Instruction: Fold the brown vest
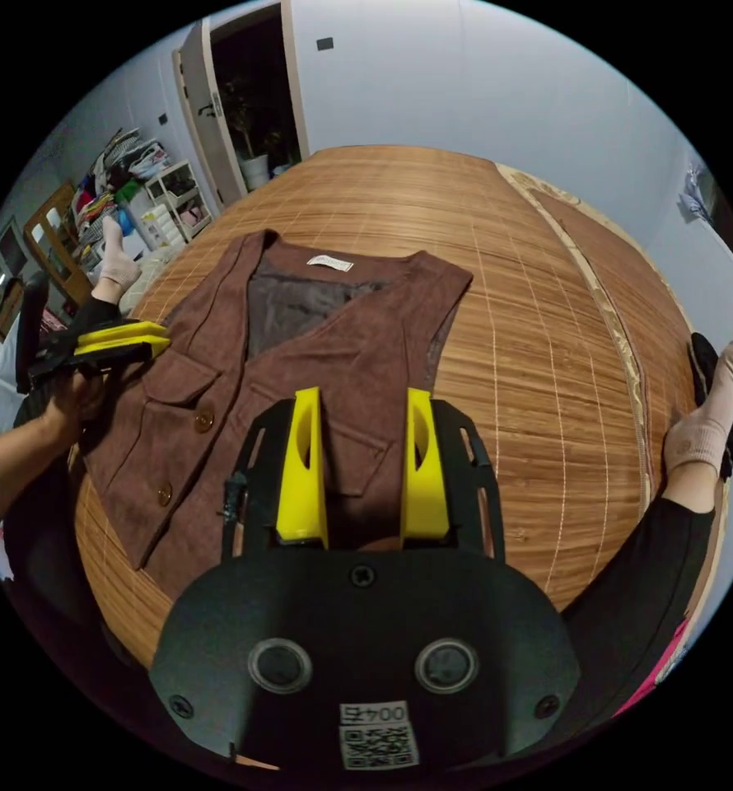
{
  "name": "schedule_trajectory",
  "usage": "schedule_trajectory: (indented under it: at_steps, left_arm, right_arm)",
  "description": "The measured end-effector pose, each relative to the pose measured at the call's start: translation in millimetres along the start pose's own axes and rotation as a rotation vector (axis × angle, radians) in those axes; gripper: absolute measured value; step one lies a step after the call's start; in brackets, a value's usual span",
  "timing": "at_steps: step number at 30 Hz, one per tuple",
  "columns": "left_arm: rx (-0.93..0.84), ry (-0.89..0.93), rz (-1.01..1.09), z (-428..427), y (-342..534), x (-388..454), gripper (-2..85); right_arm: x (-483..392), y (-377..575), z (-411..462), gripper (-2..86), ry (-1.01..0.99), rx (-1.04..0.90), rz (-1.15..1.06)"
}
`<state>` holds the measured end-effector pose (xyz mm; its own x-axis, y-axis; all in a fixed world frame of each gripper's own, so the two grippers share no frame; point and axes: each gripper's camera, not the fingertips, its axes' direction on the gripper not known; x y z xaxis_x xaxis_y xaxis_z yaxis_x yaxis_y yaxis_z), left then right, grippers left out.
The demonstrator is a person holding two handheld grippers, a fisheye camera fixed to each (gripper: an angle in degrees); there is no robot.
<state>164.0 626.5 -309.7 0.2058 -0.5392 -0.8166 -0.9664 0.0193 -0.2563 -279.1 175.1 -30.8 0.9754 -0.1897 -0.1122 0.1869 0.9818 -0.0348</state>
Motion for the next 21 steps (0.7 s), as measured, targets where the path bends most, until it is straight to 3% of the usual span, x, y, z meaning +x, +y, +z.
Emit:
schedule_trajectory:
  at_steps: [4,8,13,21]
  left_arm:
    - [-0.024,0.115,-0.020,-17.4,-24.9,-17.9,6.2]
    - [0.106,0.075,-0.036,-45.8,-59.1,-35.7,4.9]
    - [0.028,0.094,-0.102,-21.2,-135.3,-69.5,7.1]
    - [0.022,0.220,-0.211,7.7,-183.1,-93.3,9.2]
  right_arm:
    - [-1.1,5.9,4.0,15.9,-0.078,0.009,-0.009]
    - [-3.8,9.3,8.4,15.1,-0.086,0.012,0.007]
    - [-20.5,12.8,16.9,13.2,0.018,0.001,0.001]
    - [-18.7,20.7,21.7,12.2,-0.015,0.007,0.040]
